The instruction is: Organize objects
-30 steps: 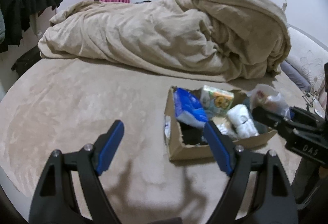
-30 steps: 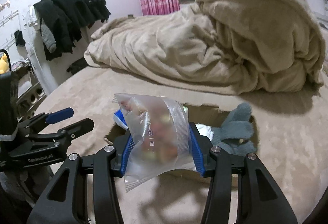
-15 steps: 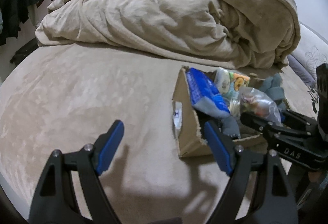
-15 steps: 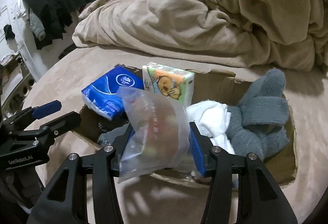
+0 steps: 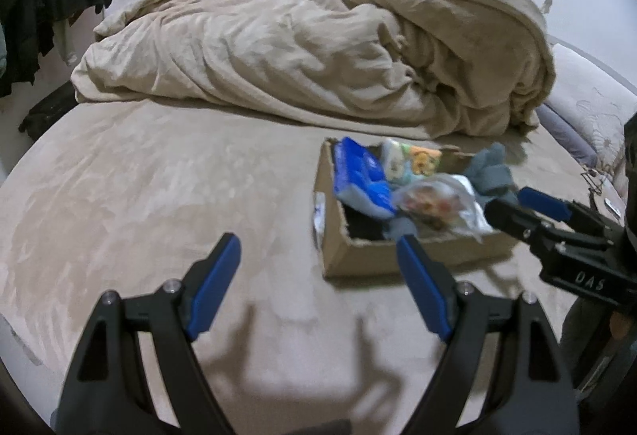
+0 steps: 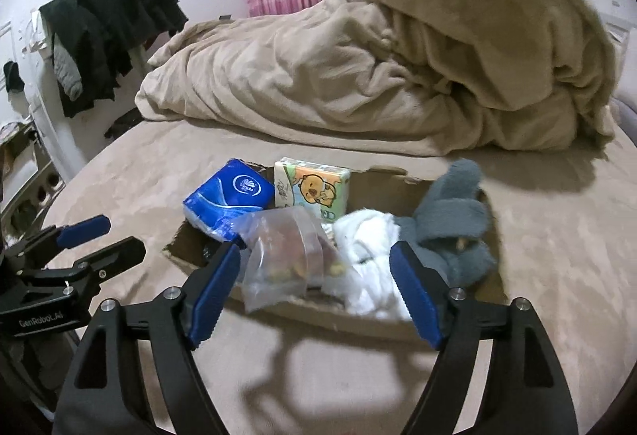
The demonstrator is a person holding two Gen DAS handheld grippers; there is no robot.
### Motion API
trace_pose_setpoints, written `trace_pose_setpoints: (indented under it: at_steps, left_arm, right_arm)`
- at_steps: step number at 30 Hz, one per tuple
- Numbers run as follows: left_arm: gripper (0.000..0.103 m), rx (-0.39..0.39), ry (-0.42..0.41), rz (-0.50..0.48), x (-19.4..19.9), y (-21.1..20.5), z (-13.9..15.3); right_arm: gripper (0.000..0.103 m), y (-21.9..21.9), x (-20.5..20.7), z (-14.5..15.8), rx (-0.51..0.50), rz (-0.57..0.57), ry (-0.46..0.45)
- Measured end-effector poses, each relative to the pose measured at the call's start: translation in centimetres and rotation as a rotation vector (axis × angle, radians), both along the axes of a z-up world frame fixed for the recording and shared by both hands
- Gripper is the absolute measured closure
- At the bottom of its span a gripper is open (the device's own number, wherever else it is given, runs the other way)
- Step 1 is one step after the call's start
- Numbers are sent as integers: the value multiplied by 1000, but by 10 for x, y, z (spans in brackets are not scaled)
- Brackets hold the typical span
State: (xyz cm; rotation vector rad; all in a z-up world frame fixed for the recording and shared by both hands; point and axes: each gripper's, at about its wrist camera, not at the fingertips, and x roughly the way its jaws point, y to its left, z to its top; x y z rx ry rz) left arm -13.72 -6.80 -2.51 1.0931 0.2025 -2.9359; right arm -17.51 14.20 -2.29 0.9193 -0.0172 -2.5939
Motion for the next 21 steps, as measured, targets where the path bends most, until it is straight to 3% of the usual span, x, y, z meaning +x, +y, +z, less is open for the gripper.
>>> trace_pose_setpoints:
  at_steps: [12,21]
  left_arm:
    - [21,-25,24,-11,69,34,19]
    - [21,-45,-2,-44,92,58,9]
  right_arm:
    - [22,30,79,28,25,-47,45]
    - [22,57,115,16,20,-93,27]
